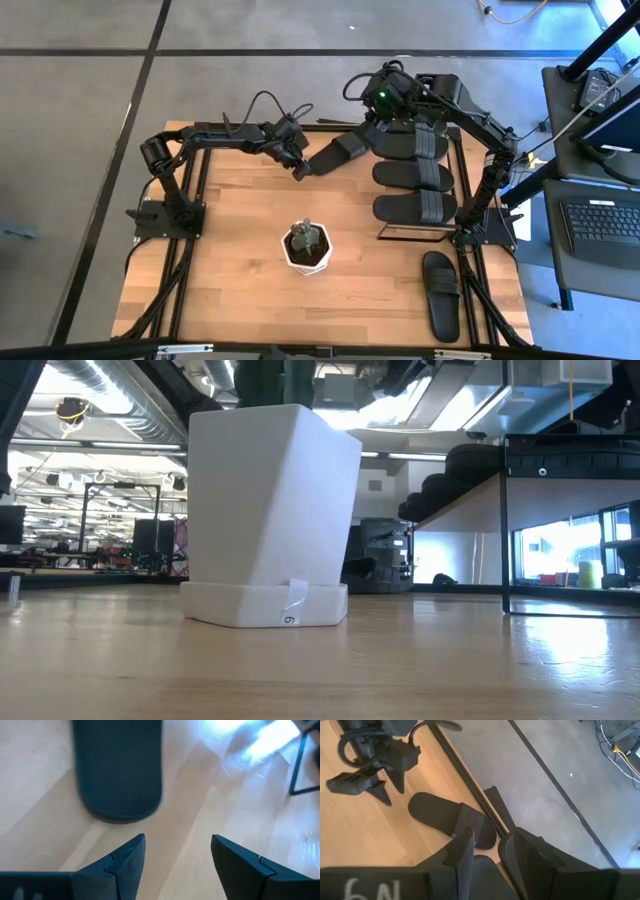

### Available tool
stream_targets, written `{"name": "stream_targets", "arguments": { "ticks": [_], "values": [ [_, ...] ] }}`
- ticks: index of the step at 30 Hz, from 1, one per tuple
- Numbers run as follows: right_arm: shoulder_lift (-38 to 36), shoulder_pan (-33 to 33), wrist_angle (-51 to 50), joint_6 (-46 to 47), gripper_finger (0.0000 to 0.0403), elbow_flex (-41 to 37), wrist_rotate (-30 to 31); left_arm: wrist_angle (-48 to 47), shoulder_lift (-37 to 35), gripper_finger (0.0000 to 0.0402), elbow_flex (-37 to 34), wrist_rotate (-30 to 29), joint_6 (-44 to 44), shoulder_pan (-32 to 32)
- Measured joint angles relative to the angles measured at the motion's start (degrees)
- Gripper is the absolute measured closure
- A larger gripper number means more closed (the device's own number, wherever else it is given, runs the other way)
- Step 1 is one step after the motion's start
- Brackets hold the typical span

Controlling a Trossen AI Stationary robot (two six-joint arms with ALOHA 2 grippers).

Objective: Pick and place slides into the shelf
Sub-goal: Put the black slide under the shelf

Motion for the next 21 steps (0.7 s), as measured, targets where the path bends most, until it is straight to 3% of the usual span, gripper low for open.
{"name": "stream_targets", "arguments": {
  "ticks": [8, 14, 21],
  "values": [
    [0.0, 0.0, -0.17, 0.07, 0.0263, 0.0, 0.0, 1.72, 0.07, 0.0184, 0.0, -1.24, -0.22, -3.38],
    [0.0, 0.0, -0.13, 0.31, 0.0263, 0.0, 0.0, 3.57, 1.4, 0.0184, 0.04, -10.36, -0.17, -4.23],
    [0.0, 0.02, 0.2, 0.43, 0.0263, 0.0, 0.0, 3.01, 1.51, 0.0184, 0.0, -13.14, 1.13, -2.51]
  ]
}}
